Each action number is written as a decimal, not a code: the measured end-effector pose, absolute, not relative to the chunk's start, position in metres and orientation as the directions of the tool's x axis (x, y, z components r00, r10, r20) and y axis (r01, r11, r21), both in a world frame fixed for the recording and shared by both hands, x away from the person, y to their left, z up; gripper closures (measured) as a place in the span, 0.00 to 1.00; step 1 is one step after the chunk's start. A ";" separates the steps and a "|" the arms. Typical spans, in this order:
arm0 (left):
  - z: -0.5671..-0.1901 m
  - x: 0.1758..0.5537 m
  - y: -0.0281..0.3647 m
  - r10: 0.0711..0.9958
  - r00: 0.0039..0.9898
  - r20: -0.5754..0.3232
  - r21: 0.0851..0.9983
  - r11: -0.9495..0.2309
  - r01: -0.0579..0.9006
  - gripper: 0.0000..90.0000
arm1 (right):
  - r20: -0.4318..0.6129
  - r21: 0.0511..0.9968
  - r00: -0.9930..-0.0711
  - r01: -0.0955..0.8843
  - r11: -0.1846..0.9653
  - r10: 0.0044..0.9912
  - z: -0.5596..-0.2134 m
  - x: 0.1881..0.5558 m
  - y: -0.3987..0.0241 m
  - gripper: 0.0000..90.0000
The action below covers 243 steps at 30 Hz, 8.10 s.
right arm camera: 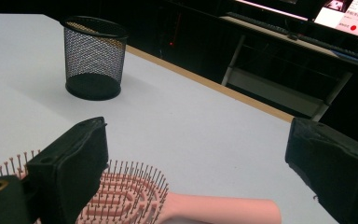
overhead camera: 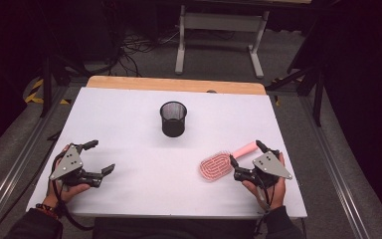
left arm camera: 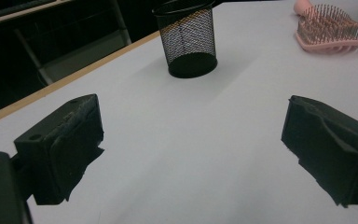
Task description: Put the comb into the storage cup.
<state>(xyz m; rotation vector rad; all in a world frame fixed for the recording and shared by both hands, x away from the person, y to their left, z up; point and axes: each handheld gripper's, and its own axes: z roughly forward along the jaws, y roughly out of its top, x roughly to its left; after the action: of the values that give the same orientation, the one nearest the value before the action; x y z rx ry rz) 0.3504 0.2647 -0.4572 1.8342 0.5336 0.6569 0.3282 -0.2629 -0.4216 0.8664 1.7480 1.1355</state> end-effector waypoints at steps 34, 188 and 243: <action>-0.459 0.351 0.263 0.611 0.767 0.197 0.933 -0.357 0.045 0.09 | -0.213 0.899 -0.395 0.279 0.337 0.894 -0.407 0.398 -0.282 0.73; -0.464 0.355 0.258 0.587 0.782 0.210 0.907 -0.416 0.069 0.12 | -0.108 0.280 -0.834 0.496 0.822 0.541 -0.433 0.372 -0.262 0.12; -0.465 0.362 0.268 0.597 0.799 0.076 0.944 -0.301 0.135 0.12 | -0.205 0.553 -0.814 0.362 0.750 0.543 -0.430 0.379 -0.258 0.78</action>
<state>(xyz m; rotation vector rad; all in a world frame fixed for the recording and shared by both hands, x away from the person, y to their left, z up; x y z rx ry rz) 0.3620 0.2679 -0.4646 1.8477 0.5582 0.5056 0.3789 -0.2576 -0.4304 0.6966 2.5957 0.7153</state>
